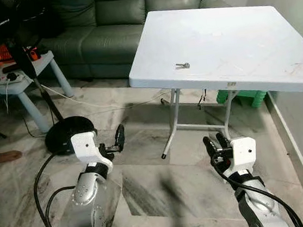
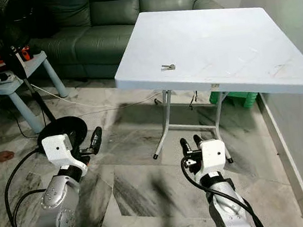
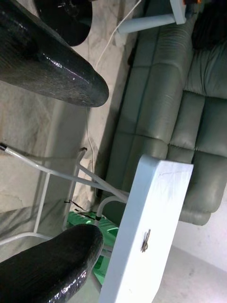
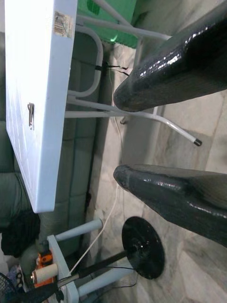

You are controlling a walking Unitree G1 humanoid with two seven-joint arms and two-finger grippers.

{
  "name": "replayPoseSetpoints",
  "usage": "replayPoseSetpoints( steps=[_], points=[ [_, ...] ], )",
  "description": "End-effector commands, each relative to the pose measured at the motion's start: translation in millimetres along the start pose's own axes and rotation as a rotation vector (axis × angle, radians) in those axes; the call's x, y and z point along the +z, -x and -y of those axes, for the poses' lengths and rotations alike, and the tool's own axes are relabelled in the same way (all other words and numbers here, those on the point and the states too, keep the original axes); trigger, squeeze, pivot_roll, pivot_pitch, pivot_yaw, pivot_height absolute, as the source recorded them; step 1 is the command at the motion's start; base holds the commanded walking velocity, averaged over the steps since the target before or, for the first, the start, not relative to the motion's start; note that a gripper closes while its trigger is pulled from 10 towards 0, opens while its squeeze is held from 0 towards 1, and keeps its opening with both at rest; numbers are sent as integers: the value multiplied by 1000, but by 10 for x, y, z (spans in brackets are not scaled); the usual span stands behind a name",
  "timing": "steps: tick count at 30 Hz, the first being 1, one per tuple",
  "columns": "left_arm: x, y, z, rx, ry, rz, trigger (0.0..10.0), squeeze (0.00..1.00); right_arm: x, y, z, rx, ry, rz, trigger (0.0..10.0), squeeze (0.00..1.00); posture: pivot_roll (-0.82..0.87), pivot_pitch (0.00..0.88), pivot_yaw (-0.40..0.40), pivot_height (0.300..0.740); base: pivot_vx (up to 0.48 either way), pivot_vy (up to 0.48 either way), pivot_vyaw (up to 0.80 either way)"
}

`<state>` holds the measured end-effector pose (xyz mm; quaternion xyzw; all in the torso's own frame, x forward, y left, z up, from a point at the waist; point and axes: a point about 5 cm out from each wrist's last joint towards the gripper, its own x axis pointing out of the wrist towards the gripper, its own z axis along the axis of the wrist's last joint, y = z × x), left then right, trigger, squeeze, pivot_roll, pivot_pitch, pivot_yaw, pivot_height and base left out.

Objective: Hang keys on a hook

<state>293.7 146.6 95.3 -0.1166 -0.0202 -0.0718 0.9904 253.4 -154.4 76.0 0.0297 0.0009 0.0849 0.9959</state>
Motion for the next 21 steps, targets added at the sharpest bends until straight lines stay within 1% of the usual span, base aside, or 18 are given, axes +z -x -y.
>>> replayPoseSetpoints(
  steps=[1,5,14,21],
  points=[
    [38,0,10,-12,-12,6,10000,0,46,2,20,-12,-11,14,10000,1000,-57,73,-9,732,0,0,0],
    [50,-4,10,-13,-23,12,10000,0,50,-11,50,-41,3,11,10000,1000,-55,75,-10,732,0,0,0],
    [44,6,30,-22,-39,3,10000,0,65,-17,57,-53,0,12,10000,1000,-54,77,-11,732,0,0,0],
    [60,-9,39,-45,-45,5,10000,0,107,-38,107,-91,30,24,10000,1000,-55,78,-13,732,0,0,0]
  ],
)
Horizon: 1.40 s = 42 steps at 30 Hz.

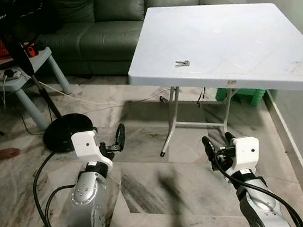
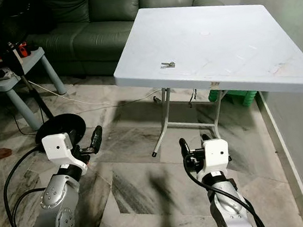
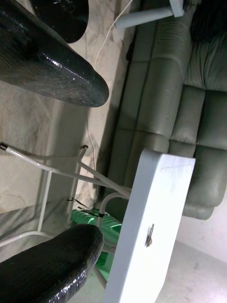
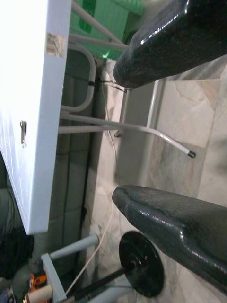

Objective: Hang keys on a hook

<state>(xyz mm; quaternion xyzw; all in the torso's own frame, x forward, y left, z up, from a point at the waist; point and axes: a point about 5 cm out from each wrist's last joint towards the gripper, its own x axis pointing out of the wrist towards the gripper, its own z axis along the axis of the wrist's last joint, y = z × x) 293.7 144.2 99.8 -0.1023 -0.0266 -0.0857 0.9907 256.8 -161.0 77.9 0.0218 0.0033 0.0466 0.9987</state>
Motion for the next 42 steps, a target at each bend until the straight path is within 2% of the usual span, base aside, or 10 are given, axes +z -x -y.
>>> replayPoseSetpoints(
  steps=[1,3,6,7,8,9,16,42],
  points=[
    [21,-3,6,-16,-16,-2,10000,0,84,-18,37,-14,13,28,10000,1000,-55,78,-13,732,0,0,0],
    [26,-8,1,-16,-17,-2,10000,0,86,-31,84,-59,52,18,10000,1000,-55,77,-13,732,0,0,0],
    [33,-12,2,-16,-15,-1,10000,0,89,-39,94,-58,73,16,10000,1000,-57,73,-12,732,0,0,0],
    [33,-14,4,-17,-10,-2,10000,0,92,-41,84,-37,61,16,10000,788,-58,72,-11,732,0,0,0],
    [32,-16,6,-17,-6,-4,10000,0,98,-42,80,-29,56,19,10000,55,-58,72,-11,732,0,0,0],
    [31,-17,10,-19,0,-5,10000,0,106,-40,81,-28,57,24,10000,0,-60,70,-11,732,0,0,0],
    [42,-30,27,-29,10,0,10000,0,119,-42,56,3,51,37,10000,0,-59,64,-12,732,163,0,0],
    [20,-33,63,-54,10,-14,10000,0,99,-23,26,28,49,33,10000,0,-62,46,-11,732,400,0,0]
  ],
)
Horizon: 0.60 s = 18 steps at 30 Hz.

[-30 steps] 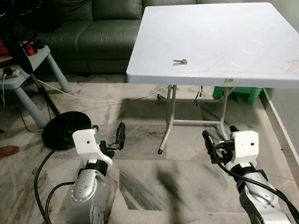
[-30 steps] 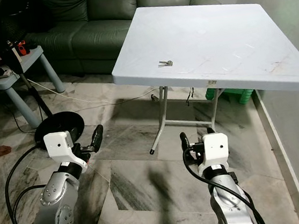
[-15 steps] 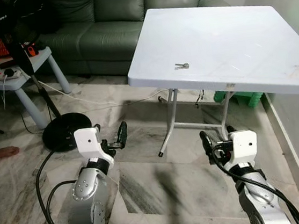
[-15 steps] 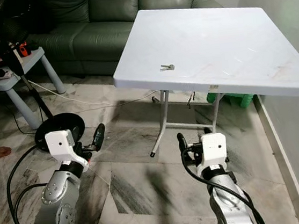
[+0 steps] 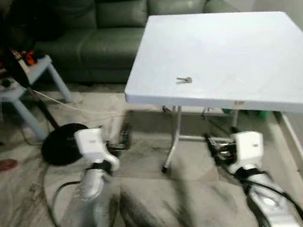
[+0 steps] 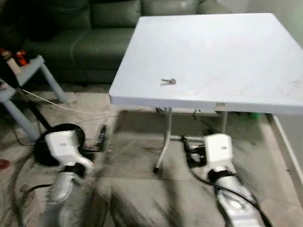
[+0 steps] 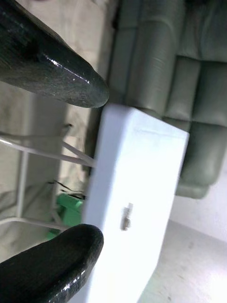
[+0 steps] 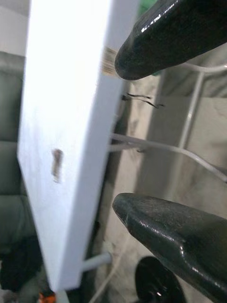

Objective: Hang keys on a hook

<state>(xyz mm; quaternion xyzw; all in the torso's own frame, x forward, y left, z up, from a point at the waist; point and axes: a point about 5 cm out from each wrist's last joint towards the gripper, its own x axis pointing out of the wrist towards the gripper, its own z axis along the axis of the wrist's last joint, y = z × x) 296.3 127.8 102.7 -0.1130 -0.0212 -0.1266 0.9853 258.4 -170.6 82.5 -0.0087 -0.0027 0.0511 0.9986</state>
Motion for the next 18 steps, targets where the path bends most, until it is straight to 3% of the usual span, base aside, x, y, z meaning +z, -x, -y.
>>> replayPoseSetpoints(
  steps=[1,18],
  points=[
    [27,30,-94,27,-16,2,10000,0,52,-16,-66,18,-12,24,10000,0,-62,46,-11,732,401,0,0],
    [19,47,-101,30,-12,-4,10000,0,39,6,-81,24,-14,16,10000,0,-62,57,-13,732,399,0,0]
  ],
)
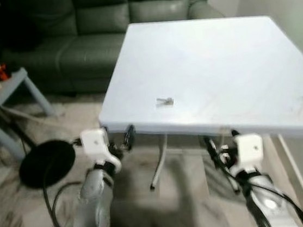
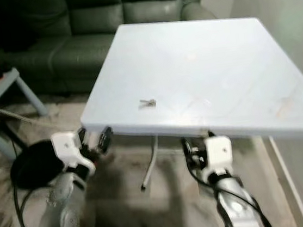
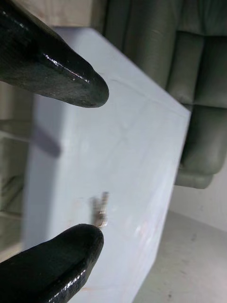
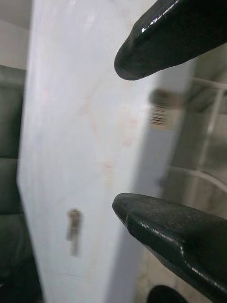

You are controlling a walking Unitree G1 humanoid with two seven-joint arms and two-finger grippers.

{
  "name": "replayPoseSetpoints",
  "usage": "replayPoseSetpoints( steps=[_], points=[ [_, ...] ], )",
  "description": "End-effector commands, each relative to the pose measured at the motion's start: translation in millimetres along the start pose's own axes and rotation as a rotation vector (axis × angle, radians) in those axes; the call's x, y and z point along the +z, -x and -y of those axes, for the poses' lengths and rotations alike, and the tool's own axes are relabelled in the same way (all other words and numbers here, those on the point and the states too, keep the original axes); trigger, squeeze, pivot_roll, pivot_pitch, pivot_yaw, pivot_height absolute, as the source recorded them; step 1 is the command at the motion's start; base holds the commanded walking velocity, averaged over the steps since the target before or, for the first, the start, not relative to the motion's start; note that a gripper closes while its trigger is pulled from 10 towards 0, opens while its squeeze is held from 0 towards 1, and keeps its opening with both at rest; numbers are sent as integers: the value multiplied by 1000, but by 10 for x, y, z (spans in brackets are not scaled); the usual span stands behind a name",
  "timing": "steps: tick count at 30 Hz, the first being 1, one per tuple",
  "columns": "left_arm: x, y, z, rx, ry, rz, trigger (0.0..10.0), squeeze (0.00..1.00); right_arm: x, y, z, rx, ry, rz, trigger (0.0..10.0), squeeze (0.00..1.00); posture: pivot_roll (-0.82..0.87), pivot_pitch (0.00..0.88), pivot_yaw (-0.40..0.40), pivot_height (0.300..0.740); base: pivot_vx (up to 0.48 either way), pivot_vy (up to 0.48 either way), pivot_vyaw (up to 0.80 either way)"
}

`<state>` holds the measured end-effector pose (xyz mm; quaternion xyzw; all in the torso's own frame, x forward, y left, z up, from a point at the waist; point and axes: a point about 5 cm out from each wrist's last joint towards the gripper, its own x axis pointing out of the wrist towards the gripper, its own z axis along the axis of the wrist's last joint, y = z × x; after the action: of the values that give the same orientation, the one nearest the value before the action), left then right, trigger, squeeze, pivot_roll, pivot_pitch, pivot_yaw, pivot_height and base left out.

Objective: Hang keys on a hook

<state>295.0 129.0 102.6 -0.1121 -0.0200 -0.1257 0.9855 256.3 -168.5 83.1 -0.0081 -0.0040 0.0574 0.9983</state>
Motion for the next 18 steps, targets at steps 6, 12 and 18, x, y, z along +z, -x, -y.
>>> replayPoseSetpoints(
  steps=[6,12,18],
  points=[
    [17,31,-95,30,-4,-4,10000,0,30,-10,-60,12,-14,10,10000,0,-62,61,-12,732,398,0,0],
    [14,26,-96,34,0,-7,10000,0,30,-12,-61,12,-15,9,10000,0,-62,64,-11,732,307,339,0],
    [13,23,-97,37,0,-7,10000,0,27,-9,-67,13,-17,7,10000,0,-62,66,-10,732,47,421,0]
  ],
)
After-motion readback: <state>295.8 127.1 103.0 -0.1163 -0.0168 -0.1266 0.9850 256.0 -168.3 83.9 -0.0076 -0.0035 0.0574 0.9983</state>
